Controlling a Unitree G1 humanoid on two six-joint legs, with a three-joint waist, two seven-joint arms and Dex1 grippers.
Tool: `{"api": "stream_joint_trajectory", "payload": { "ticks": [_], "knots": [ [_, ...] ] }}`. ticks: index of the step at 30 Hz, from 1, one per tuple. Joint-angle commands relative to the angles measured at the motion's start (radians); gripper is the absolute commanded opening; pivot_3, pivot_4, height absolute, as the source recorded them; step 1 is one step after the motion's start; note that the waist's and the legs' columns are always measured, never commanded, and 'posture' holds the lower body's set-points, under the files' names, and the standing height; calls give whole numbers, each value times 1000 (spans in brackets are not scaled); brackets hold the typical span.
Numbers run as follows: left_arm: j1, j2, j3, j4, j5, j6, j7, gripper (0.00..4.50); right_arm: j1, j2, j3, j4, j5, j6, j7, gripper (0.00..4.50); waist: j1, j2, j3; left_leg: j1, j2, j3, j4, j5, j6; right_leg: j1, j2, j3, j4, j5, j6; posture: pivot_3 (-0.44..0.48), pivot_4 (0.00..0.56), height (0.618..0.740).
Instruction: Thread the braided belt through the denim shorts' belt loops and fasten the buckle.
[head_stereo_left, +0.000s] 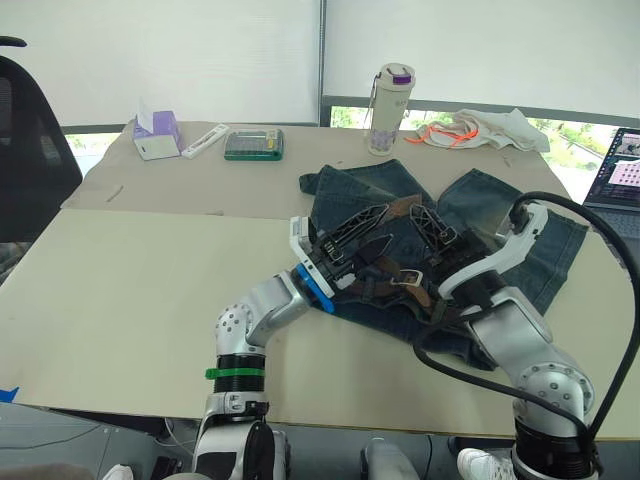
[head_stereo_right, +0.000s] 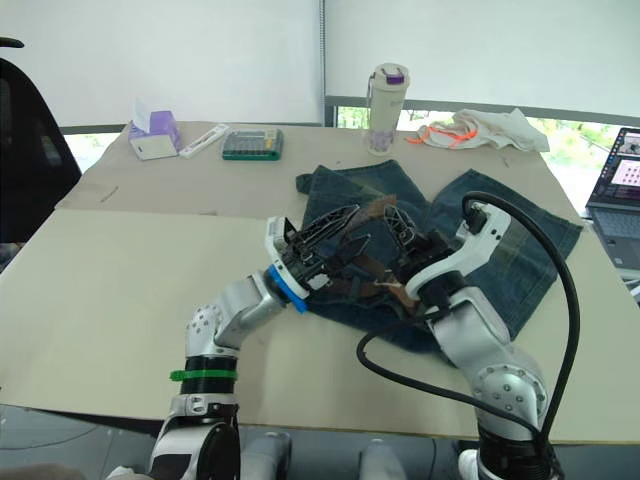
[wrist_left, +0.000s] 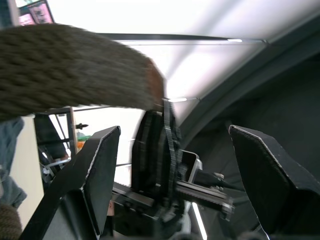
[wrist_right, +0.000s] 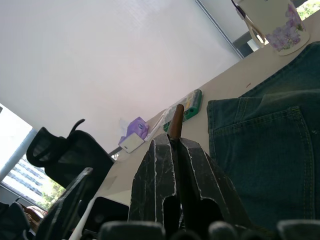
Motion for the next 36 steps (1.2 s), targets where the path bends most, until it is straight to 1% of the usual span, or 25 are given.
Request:
{"api": "stream_joint_trajectory", "payload": {
  "ticks": [1,9,12,18,29,36],
  "knots": [
    [-42,-43,-2,20,-17,-40,2,3717,12,9,8,-71,31,-4,29,0,-1,0,0,0,0,0,0,0,0,0,0,0,0,0,0,0,150,740],
    [-32,-47,-14,12,-39,-74,6,3717,40,16,13,-76,20,-7,20,0,0,0,0,0,0,0,0,0,0,0,0,0,0,0,0,0,150,740],
    [-30,-48,-19,10,-40,-77,6,2907,46,17,18,-77,16,-6,20,0,0,0,0,0,0,0,0,0,0,0,0,0,0,0,0,0,150,740],
    [-31,-44,-26,10,-38,-83,9,884,47,18,20,-68,9,-7,22,0,0,0,0,0,0,0,0,0,0,0,0,0,0,0,0,0,150,740],
    [-23,-41,-38,-2,-44,-90,29,884,47,9,18,-66,6,-2,16,0,0,0,0,0,0,0,0,0,0,0,0,0,0,0,0,0,150,740],
    [-28,-20,-26,10,-40,-93,28,884,38,6,27,-63,-10,4,17,0,0,0,0,0,0,0,0,0,0,0,0,0,0,0,0,0,150,740]
  ]
}}
